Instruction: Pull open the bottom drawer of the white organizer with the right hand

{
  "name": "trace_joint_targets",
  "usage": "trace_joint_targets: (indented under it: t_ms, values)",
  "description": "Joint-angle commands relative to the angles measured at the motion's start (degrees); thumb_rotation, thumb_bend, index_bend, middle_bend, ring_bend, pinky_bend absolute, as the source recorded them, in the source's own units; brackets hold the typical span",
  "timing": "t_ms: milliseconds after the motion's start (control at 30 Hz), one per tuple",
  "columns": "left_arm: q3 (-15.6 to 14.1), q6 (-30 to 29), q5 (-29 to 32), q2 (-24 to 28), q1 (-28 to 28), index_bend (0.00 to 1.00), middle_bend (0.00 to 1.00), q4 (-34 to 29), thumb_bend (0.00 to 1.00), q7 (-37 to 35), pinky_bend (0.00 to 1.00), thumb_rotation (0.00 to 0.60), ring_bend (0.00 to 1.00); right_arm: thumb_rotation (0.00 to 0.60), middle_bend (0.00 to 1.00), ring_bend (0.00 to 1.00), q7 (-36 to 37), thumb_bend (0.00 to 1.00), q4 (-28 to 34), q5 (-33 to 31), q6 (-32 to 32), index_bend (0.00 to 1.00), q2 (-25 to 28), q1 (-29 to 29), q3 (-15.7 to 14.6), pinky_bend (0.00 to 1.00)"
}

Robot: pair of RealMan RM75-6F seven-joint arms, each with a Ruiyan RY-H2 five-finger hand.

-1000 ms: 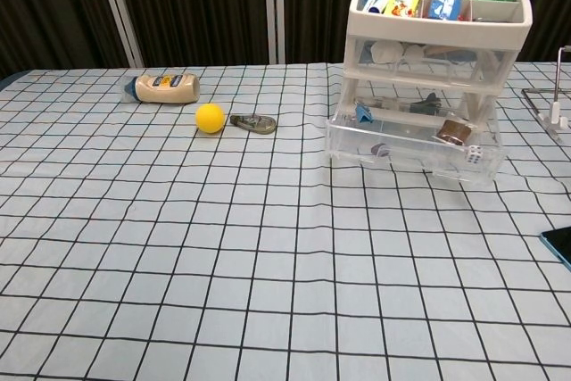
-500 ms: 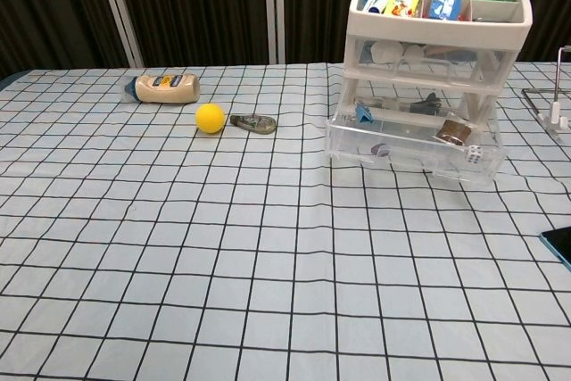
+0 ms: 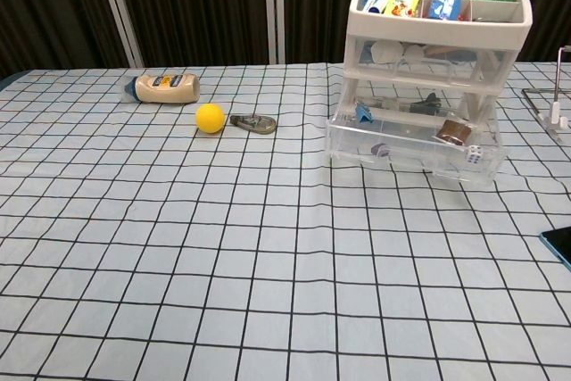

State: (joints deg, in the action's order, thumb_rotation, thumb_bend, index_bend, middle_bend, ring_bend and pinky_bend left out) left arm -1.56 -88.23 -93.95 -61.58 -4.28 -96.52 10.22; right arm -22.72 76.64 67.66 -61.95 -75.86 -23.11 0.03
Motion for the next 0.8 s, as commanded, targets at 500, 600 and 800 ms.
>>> trace_joint_targets:
  t_ms: [500,600,800]
  values:
    - [-0.21,0.57,-0.23,0.31,0.07,0.0,0.0,-0.42,0.02,0.2,0.0,0.6,0.0,0.6,1.0,1.0,6.76,0.22,-0.09,2.12,3.87,0.6,0.4,0.3,0.2,0.9]
    - [-0.19,0.56,-0.24,0.32,0.11,0.0,0.0,-0.49,0.02,0.31,0.0,0.6,0.0,0.6,1.0,1.0,6.77,0.21,-0.27,2.24,3.92,0.56,0.27,0.37,0.32,0.9]
    - [-0.1,0.63,-0.04,0.43,0.18,0.0,0.0,-0.6,0.02,0.25,0.0,0.6,0.0,0.6,1.0,1.0,5.65,0.16,0.67,2.22,3.6,0.42,0.76,0.62,0.48,0.89]
